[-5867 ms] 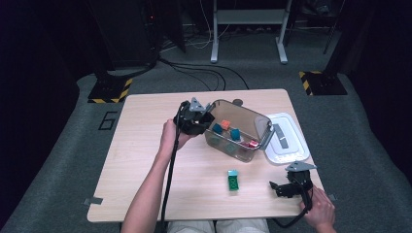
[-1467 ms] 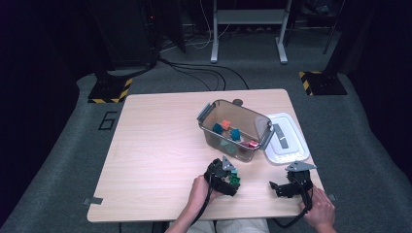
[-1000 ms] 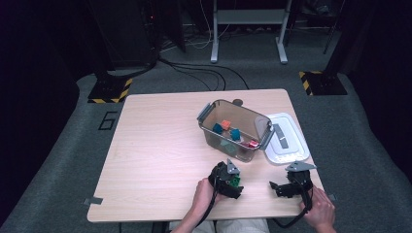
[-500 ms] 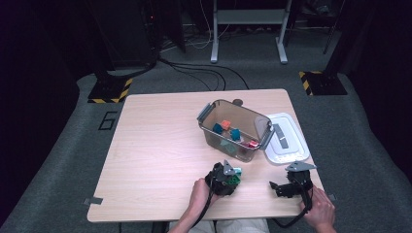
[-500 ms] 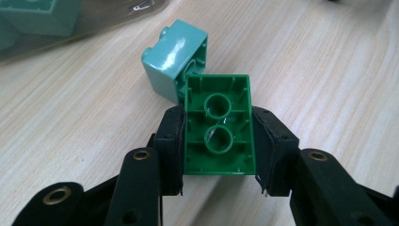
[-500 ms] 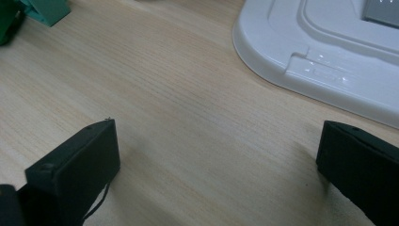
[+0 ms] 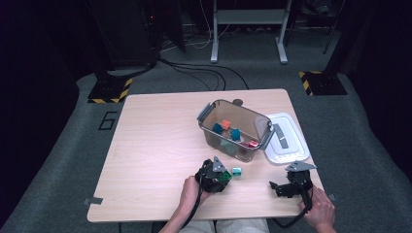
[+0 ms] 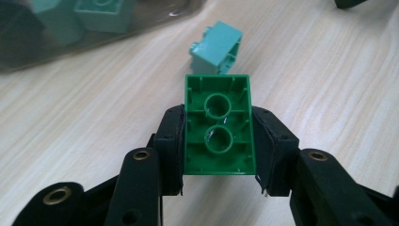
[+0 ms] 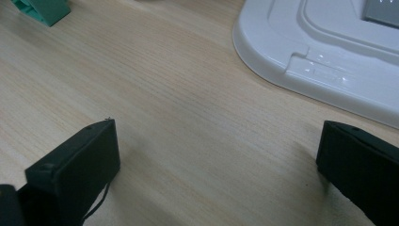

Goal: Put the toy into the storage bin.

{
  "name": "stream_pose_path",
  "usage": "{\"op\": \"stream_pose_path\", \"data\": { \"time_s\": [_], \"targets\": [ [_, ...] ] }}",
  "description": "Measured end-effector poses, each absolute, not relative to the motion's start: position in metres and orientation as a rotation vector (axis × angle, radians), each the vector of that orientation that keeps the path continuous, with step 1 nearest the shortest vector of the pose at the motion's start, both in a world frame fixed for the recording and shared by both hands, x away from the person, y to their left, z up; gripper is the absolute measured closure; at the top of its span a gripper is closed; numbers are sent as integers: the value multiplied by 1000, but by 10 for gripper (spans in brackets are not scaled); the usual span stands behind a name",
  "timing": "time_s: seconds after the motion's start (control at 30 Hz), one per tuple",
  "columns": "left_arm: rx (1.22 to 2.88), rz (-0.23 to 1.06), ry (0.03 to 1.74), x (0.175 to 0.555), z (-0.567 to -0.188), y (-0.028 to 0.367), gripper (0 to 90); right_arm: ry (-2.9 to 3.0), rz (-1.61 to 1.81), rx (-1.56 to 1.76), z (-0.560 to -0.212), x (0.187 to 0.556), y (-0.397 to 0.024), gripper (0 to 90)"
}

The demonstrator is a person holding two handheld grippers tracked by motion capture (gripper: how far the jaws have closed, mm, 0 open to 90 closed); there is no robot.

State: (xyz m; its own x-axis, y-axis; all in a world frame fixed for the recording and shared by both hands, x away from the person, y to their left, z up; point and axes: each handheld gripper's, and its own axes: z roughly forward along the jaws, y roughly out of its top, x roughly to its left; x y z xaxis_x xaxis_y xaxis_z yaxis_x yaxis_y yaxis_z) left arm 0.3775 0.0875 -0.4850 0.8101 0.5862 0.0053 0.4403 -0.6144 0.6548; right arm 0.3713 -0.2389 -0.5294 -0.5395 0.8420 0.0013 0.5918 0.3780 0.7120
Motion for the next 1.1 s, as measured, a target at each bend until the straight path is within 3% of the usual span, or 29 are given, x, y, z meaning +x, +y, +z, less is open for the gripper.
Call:
{"op": "stream_pose_path", "data": {
  "time_s": [0.6, 1.1],
  "targets": [
    [2234, 412, 850, 401, -438, 129, 587, 2280, 956, 1252, -529, 371, -239, 0],
    [2203, 524, 843, 433, -367, 137, 587, 2281, 955, 1249, -529, 371, -239, 0]
  ]
}}
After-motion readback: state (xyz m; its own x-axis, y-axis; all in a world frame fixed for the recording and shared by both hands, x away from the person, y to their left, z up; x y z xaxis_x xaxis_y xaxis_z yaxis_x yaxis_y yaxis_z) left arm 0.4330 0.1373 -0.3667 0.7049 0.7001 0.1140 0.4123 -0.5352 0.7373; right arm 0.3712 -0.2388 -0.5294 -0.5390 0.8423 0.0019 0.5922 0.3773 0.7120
